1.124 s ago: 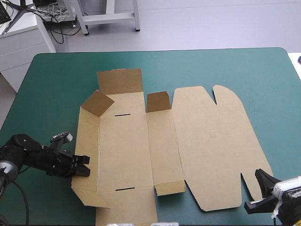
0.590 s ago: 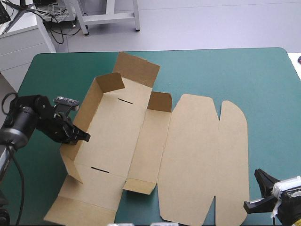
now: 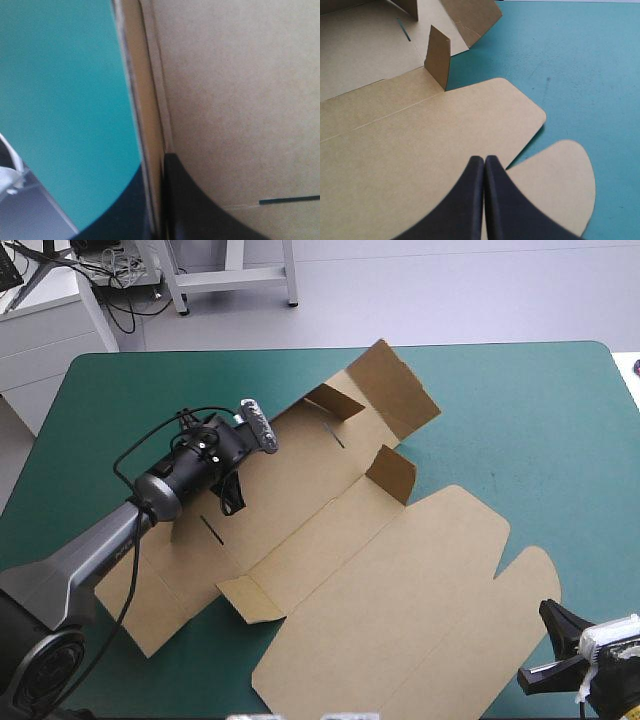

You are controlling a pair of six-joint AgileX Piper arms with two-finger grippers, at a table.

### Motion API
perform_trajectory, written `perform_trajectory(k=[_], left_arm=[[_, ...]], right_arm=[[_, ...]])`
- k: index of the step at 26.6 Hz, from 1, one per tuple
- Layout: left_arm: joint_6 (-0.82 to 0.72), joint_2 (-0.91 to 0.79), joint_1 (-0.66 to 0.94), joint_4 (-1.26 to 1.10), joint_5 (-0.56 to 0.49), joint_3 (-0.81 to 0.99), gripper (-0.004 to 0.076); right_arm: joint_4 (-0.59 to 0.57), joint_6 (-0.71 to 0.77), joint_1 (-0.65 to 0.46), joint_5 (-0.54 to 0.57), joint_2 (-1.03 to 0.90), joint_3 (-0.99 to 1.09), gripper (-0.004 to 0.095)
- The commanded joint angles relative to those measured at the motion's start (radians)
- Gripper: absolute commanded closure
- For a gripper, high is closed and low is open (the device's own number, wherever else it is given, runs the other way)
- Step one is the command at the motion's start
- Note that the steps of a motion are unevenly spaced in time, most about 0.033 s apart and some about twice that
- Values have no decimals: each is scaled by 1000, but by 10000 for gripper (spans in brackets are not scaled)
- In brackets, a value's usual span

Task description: Fold the box

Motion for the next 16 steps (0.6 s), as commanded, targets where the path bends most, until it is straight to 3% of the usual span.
perform_trajectory(k=[1, 10, 16], left_arm=[[3, -42, -84, 186, -50, -35, 734], [-63, -42, -202, 365, -133, -2, 734], [-343, -44, -336, 689, -183, 135, 734]], right_arm=[[-4, -6, -6, -66, 16, -27, 928], [-4, -6, -6, -66, 16, -27, 928], [-4, -8, -6, -66, 16, -27, 928]])
